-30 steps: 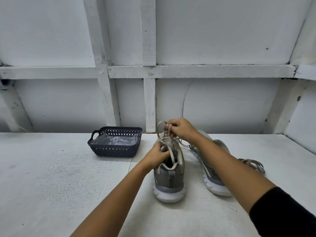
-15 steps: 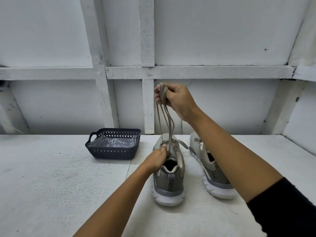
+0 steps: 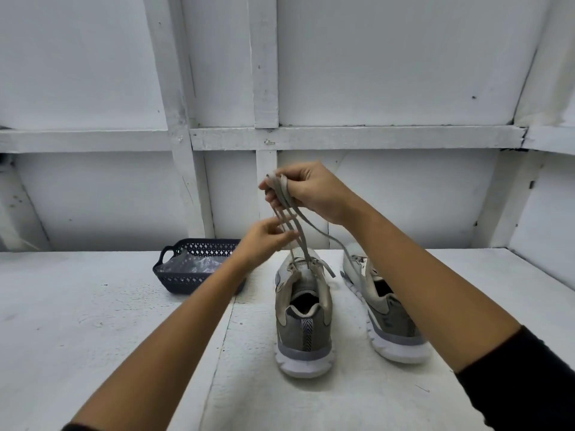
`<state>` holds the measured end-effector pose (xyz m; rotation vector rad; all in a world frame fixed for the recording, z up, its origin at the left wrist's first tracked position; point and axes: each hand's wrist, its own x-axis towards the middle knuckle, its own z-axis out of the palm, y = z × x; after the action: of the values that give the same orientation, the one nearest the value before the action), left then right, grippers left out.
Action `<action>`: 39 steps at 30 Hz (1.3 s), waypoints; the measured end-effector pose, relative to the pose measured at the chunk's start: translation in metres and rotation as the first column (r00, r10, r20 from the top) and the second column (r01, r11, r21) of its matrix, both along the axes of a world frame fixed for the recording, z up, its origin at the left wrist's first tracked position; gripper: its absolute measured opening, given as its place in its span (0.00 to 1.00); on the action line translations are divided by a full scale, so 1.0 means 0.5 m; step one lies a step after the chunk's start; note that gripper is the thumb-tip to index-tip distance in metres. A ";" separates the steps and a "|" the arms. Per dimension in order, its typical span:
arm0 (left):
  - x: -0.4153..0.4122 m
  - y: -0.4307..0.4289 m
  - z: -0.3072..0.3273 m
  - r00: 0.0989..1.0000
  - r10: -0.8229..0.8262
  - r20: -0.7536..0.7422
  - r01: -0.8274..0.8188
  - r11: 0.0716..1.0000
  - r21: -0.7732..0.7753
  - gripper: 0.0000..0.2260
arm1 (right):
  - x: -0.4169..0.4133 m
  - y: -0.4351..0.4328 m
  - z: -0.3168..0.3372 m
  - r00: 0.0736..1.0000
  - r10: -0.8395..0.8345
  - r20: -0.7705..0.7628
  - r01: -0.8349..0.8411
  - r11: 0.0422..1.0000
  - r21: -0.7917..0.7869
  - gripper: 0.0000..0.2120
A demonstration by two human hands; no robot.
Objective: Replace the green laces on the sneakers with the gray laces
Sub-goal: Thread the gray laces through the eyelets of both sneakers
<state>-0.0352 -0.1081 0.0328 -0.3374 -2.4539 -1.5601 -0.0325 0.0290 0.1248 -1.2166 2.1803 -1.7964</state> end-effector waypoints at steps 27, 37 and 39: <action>0.026 0.058 -0.152 0.945 0.090 0.313 -0.102 0.995 0.021 0.30 | -0.121 0.020 -0.194 0.932 -0.353 -0.077 0.348 0.821 0.452 0.14; 0.022 0.071 -0.148 0.914 0.168 0.371 -0.116 0.981 -0.157 0.35 | -0.080 -0.009 -0.103 0.972 -0.232 0.039 0.229 0.971 0.076 0.08; 0.020 0.071 -0.151 0.915 0.168 0.366 -0.110 0.979 -0.174 0.39 | -0.073 -0.010 -0.107 0.975 -0.215 0.061 0.213 0.976 0.049 0.08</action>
<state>-0.0252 -0.0727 -0.0428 0.1341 -2.8193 -1.4995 -0.0691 0.0238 0.0714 -0.9302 2.3773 -1.8257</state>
